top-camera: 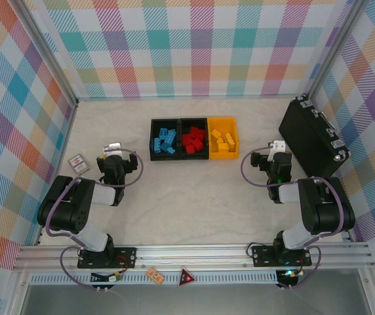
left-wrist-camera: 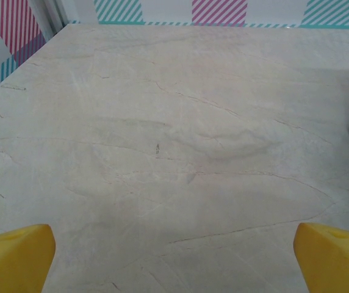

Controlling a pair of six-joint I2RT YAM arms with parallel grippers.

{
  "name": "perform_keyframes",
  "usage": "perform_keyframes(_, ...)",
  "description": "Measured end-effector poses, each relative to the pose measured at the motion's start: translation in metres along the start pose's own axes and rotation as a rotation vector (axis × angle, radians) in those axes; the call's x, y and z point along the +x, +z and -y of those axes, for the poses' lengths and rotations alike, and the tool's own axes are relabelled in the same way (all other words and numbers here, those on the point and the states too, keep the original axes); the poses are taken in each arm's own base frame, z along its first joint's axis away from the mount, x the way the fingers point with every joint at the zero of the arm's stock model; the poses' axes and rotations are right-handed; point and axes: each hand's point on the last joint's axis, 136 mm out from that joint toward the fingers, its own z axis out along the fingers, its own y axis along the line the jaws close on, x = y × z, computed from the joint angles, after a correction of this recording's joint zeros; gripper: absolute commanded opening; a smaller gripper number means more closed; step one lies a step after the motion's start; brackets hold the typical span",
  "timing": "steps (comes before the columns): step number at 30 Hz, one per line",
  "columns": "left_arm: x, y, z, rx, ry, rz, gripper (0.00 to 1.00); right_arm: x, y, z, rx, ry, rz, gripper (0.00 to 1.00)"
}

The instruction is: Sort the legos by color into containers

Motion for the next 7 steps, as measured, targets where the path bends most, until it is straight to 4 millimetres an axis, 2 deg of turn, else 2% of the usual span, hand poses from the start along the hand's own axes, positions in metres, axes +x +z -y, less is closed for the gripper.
perform_keyframes(7,0.0005,0.0,0.0001,0.001,-0.004,-0.002,1.0,-0.0003,0.0027,-0.0006,-0.036,0.021,-0.015,0.99)
